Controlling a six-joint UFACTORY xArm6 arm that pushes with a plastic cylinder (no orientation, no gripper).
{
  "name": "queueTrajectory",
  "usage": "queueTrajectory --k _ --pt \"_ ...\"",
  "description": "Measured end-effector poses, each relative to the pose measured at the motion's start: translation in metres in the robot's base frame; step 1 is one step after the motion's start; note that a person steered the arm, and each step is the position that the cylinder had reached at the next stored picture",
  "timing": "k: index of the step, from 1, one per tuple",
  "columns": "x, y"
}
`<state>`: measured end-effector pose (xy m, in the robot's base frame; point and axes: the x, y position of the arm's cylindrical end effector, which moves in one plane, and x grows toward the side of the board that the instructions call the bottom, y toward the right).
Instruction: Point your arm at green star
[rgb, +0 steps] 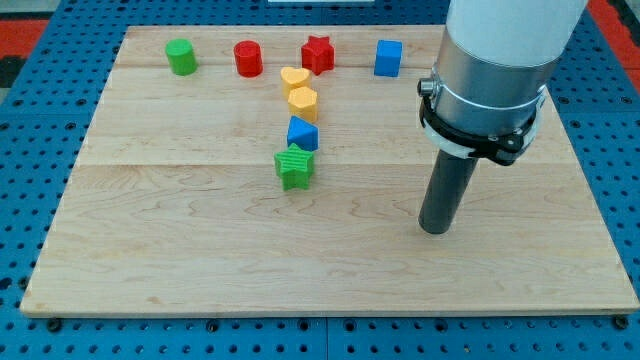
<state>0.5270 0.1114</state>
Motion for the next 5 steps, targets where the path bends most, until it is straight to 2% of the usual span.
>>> queueTrajectory --k 1,3,4,5 --pt "-0.009 -0.036" --pt "-0.011 -0.057" --pt "-0.011 -0.121" --pt "-0.011 -0.132"
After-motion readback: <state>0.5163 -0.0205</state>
